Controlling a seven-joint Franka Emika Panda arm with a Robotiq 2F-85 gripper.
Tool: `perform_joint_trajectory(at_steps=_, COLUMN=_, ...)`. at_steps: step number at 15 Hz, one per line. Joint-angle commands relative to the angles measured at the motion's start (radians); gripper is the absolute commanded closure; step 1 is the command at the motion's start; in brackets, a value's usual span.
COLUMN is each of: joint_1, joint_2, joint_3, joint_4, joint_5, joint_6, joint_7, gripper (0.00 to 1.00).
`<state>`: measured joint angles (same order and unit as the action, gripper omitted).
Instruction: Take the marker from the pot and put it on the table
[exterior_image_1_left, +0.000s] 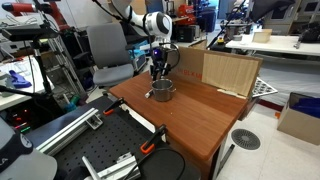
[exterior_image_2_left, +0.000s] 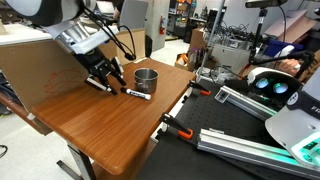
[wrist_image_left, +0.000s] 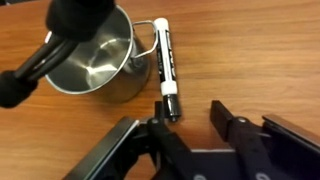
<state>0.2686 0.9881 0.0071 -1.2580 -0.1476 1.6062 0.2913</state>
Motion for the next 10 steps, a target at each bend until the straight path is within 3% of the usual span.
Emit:
perform_joint_trajectory(at_steps=1, joint_1=0.017, joint_2=0.044, joint_3=-0.013, joint_4=0.08, joint_5=-0.024, joint_6=-0.064, joint_7=0.008, gripper=0.16)
perform_joint_trajectory(at_steps=2, joint_1=0.018, joint_2=0.045, joint_3=-0.013, joint_4=0.084, joint_5=-0.025, joint_6=-0.068, joint_7=0.008, gripper=0.07)
perform_joint_trajectory(at_steps=4, joint_1=0.017, joint_2=0.043, joint_3=-0.013, joint_4=0.083, joint_5=-0.028, joint_6=-0.068, joint_7=0.003, gripper=0.0)
perform_joint_trajectory(at_steps=10, joint_1=0.02, joint_2=0.01, joint_3=-0.012, joint_4=0.041, joint_5=-0.037, joint_6=-0.04, joint_7=0.004, gripper=0.0)
